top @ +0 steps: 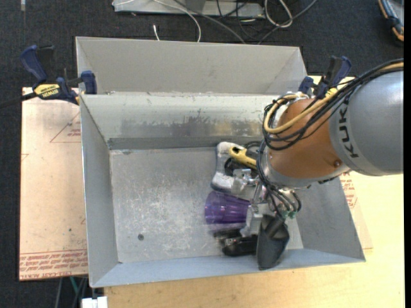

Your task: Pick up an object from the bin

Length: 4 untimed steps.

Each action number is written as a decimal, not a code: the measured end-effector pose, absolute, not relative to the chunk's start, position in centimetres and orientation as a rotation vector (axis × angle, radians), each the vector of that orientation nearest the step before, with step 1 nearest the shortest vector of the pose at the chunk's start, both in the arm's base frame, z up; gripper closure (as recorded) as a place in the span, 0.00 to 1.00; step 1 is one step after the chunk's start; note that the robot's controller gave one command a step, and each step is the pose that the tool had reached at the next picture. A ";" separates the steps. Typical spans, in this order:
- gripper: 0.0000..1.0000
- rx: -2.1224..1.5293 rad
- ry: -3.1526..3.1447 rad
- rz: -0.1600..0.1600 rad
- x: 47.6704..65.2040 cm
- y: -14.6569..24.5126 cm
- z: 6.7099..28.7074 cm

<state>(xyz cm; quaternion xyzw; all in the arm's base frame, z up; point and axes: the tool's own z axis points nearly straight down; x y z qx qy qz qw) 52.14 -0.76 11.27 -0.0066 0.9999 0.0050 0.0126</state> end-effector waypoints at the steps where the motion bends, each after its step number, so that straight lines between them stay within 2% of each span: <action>1: 0.00 0.033 3.124 0.018 53.6 -2.2 8.5; 2: 0.00 0.459 3.087 0.019 54.2 0.0 9.3; 3: 0.00 0.825 3.005 0.038 50.8 -0.7 7.8; 4: 1.00 0.443 3.087 0.027 51.4 0.7 7.5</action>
Offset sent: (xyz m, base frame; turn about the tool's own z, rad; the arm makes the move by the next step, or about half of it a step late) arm 0.0207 0.0117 -0.0179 0.3082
